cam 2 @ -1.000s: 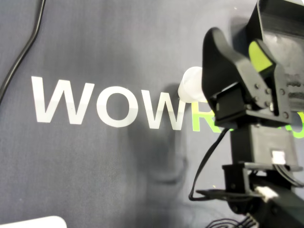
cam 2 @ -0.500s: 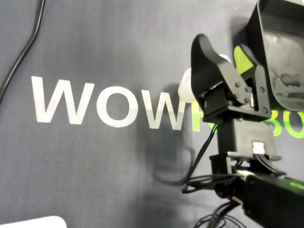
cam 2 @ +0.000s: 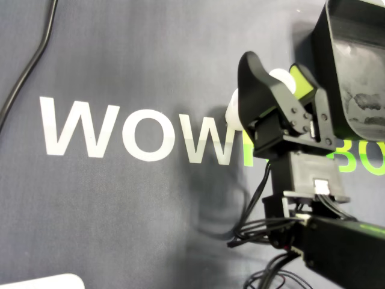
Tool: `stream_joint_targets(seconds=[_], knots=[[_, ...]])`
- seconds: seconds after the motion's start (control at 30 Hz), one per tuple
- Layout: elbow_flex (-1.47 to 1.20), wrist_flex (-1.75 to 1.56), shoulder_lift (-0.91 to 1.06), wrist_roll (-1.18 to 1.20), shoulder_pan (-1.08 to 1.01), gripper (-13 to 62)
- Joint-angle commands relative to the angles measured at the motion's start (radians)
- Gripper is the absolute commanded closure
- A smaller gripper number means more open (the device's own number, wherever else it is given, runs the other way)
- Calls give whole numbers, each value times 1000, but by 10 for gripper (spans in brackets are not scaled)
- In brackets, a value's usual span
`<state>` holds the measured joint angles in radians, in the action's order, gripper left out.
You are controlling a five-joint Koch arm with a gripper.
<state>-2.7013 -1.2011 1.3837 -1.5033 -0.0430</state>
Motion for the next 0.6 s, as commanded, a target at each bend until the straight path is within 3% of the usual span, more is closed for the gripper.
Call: stream_joint_targets(seconds=[0.0, 0.57], knots=[[-2, -72, 0, -8, 3, 171], [9, -72, -34, -63, 17, 193]])
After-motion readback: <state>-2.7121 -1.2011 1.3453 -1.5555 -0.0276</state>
